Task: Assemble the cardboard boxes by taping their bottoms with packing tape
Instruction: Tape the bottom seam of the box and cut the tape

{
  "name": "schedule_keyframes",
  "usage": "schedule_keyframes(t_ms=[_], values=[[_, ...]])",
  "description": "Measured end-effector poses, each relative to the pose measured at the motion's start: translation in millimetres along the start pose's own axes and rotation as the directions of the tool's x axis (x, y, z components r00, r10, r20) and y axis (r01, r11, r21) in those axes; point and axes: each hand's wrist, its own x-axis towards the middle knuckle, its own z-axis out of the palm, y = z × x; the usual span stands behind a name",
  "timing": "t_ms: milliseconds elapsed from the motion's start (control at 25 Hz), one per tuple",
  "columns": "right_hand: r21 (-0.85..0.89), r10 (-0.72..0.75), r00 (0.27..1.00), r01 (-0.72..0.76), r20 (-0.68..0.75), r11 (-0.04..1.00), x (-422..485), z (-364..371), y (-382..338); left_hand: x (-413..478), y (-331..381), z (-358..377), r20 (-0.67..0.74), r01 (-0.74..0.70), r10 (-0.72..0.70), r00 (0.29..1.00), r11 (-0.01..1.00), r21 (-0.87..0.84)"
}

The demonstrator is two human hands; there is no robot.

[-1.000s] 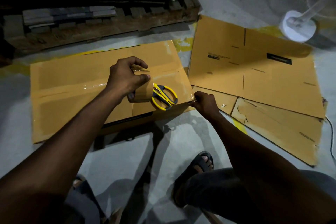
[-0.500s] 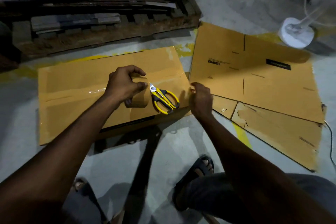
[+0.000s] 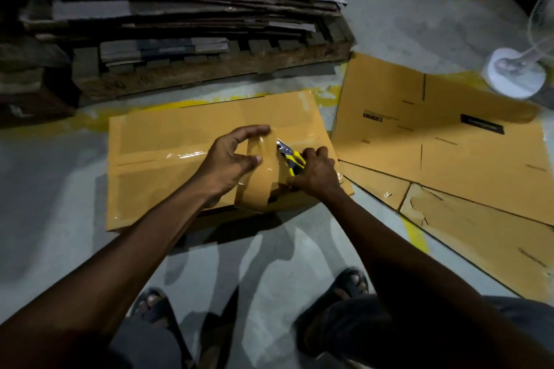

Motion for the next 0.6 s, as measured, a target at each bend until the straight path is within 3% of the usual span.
schedule_keyframes(t_ms=[80,280,600], values=[[0.066,0.001,1.000,-0.001,-0.005,0.998,-7,-24,9,-4,4,5,0.058,-0.003,0.002,0.998,1.000,0.005],[-0.008,-0.095,0.995,0.094,-0.028,0.996,-44,-83,34,0,-2,19,0.180,-0.008,-0.008,0.984,0.996,0.093],[0.267,-0.210,0.976,0.187,0.058,0.945,-72,-102,58,1,-11,32,0.228,-0.025,-0.014,0.974,0.985,0.169]])
